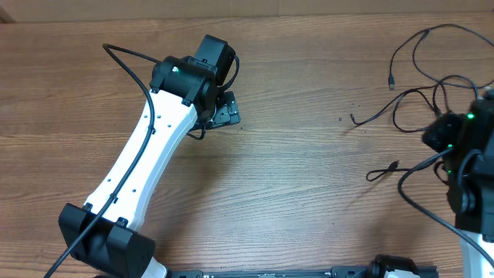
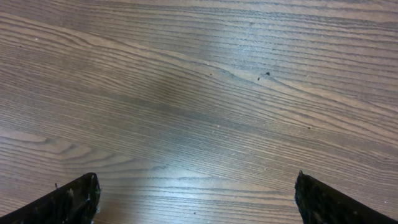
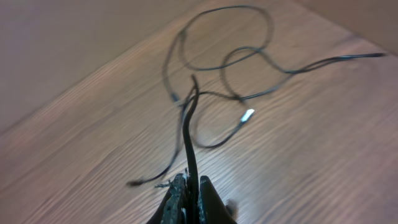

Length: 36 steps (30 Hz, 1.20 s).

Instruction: Untangle cables

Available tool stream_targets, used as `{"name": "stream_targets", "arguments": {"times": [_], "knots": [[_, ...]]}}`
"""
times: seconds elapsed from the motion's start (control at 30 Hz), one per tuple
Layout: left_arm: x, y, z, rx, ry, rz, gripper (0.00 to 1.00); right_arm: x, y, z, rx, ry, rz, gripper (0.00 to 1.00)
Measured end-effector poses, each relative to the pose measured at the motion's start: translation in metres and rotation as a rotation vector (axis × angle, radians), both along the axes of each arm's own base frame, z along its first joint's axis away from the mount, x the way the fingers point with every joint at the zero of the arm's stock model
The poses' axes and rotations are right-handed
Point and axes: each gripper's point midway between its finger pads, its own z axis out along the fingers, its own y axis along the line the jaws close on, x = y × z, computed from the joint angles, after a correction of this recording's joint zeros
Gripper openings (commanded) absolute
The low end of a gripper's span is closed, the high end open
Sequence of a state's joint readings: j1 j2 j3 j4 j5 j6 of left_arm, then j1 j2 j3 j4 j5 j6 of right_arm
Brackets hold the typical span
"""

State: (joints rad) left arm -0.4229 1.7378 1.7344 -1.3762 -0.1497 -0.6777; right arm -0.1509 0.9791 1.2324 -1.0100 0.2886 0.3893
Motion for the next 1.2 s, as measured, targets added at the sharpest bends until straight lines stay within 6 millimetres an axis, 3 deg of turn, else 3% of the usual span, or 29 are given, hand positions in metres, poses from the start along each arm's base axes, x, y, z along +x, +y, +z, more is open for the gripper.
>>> {"name": "stream_targets", "arguments": {"times": [0.43,0.63,0.9,1.2], "knots": [[0.000,0.000,0.000,0.000,-0.001,0.000,1.00,-0.036,-0.102,-0.005,-0.008,0.009,-0.381,0.04],[0.000,0.000,0.000,0.000,0.000,0.000,1.00,-0.027,-0.148,-0.039,0.023,0.087,-0.490,0.04],[0.000,0.000,0.000,0.000,0.000,0.000,1.00,-0.011,-0.191,-0.084,0.058,0.160,-0.556,0.04],[0.000,0.000,0.000,0.000,0.000,0.000,1.00,-0.006,-0.236,-0.111,0.062,0.148,-0.630,0.04]]}}
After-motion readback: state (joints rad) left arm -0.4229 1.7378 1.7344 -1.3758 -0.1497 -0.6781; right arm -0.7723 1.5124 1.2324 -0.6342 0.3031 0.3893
